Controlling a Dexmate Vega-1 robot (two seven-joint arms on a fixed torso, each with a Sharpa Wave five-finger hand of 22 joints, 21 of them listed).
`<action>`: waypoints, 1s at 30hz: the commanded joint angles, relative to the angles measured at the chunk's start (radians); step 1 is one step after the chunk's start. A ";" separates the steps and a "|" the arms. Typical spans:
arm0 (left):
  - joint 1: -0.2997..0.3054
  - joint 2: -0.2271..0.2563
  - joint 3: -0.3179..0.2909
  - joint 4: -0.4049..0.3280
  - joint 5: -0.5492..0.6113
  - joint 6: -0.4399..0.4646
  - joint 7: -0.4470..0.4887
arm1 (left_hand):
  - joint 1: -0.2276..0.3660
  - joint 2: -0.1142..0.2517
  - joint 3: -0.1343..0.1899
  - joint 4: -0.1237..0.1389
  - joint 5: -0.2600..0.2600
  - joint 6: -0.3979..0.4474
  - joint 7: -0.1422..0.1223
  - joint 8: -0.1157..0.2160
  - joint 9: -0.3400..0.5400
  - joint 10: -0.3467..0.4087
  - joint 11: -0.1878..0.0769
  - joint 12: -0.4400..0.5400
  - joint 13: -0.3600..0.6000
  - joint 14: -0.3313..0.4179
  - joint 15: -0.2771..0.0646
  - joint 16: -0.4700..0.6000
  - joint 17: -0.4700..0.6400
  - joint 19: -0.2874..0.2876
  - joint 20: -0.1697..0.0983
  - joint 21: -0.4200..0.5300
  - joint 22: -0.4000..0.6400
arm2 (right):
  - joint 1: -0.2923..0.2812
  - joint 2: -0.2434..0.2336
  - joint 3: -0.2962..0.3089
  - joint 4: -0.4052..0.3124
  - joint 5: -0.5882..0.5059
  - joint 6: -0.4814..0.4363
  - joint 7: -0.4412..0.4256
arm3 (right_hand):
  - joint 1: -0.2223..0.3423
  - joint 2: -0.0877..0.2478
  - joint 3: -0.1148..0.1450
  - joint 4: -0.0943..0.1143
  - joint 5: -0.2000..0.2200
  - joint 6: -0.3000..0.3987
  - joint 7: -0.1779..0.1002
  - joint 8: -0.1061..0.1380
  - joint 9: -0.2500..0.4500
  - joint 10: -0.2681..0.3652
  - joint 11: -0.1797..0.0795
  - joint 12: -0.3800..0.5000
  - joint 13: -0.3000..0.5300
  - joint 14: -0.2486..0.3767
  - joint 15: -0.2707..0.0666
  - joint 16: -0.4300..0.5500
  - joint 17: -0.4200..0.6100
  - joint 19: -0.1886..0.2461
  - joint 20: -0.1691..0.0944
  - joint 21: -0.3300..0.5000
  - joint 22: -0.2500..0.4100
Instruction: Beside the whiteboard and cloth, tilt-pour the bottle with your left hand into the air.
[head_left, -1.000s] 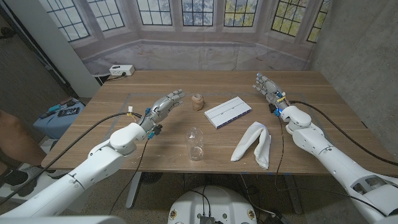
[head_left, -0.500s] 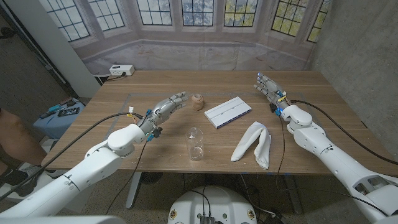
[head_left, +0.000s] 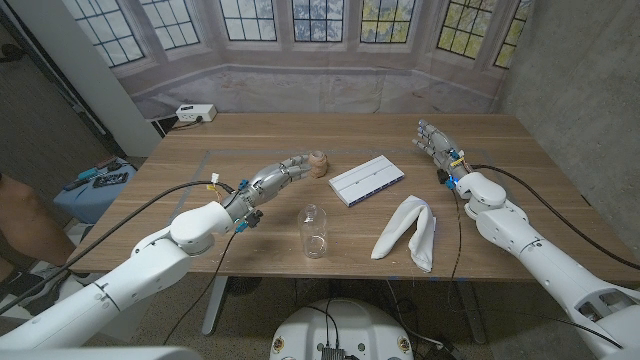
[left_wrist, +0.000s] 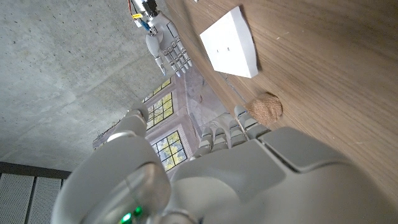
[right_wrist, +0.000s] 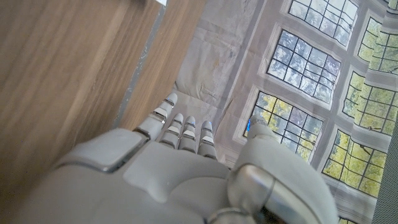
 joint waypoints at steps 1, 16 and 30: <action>0.023 0.036 -0.008 -0.024 0.016 -0.016 -0.023 | 0.017 0.001 0.002 -0.005 0.005 0.009 0.003 0.007 0.005 0.008 0.002 0.005 0.003 0.010 0.005 0.006 0.006 0.011 -0.002 -0.003 0.003 | -0.031 -0.010 0.008 -0.029 0.000 -0.005 -0.025 | 0.012 0.003 0.002 -0.005 -0.003 -0.005 0.004 0.001 0.002 0.000 0.006 0.007 0.002 0.001 -0.001 0.008 0.002 0.004 -0.007 0.007 0.001; 0.005 0.069 -0.002 -0.023 0.035 -0.037 -0.085 | 0.036 -0.001 0.004 -0.010 0.006 0.010 0.001 0.006 0.006 0.004 0.002 0.005 0.005 0.006 0.009 0.003 0.006 0.015 0.001 -0.015 0.003 | -0.048 -0.030 0.026 -0.071 0.024 -0.038 -0.034 | 0.012 0.002 0.002 -0.011 -0.003 -0.012 0.009 0.001 0.002 -0.003 0.014 0.007 0.003 0.000 0.005 0.010 0.001 0.005 -0.007 0.007 0.001; 0.035 0.111 -0.017 -0.036 0.026 -0.069 -0.121 | 0.047 -0.004 0.004 -0.011 0.006 -0.001 0.001 0.002 0.006 -0.006 0.010 0.003 0.006 -0.004 0.012 0.000 0.007 0.013 0.001 -0.026 0.004 | -0.037 -0.039 0.014 -0.093 0.010 -0.077 -0.049 | 0.013 -0.001 0.001 -0.016 -0.003 -0.016 0.012 0.002 0.002 -0.005 0.012 0.007 0.004 -0.001 0.009 0.010 0.001 0.004 -0.006 0.007 0.001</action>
